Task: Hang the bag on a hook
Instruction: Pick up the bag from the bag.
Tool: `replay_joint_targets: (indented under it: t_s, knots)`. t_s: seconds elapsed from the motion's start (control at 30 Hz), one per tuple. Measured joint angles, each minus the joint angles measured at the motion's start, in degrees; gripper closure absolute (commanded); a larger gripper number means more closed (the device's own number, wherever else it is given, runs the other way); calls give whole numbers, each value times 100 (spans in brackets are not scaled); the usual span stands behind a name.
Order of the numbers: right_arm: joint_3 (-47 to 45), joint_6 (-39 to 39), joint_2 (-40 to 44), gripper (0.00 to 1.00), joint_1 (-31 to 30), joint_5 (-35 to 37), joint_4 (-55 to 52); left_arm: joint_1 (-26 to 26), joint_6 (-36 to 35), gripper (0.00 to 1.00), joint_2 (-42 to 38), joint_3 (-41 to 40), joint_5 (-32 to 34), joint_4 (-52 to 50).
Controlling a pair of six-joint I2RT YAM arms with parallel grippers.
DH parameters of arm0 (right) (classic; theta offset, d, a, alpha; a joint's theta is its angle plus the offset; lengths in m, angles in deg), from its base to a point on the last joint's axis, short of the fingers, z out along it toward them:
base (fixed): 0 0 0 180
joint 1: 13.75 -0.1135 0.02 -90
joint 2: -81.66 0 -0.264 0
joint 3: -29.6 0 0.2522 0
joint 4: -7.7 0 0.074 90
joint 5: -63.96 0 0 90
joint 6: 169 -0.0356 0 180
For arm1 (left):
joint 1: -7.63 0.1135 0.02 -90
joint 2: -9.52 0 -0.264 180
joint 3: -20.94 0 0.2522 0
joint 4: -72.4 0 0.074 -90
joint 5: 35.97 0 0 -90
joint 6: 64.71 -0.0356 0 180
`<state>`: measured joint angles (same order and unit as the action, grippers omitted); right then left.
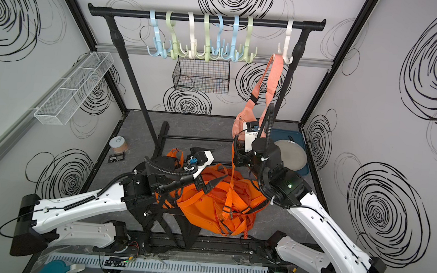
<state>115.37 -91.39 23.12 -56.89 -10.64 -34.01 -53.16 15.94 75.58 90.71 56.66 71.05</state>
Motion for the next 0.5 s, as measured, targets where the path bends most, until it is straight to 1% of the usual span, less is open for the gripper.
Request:
replay_joint_targets:
  t_s: [0.17, 0.3, 0.33, 0.4, 0.5]
  knots:
    - [599, 181, -247, 100, 0, 11, -74, 4, 262, 0, 120, 4, -138, 205]
    - [1056, 258, -352, 100, -37, -17, -101, 4, 444, 3, 577, 214, -153, 236]
    - [1147, 269, -367, 100, -61, -22, -101, 9, 485, 6, 686, 284, -142, 227]
    - [1335, 304, -389, 100, -109, -39, -101, 33, 575, 14, 872, 400, -133, 225]
    - [1578, 348, -433, 100, -184, -61, -118, 114, 730, 31, 1051, 562, -146, 221]
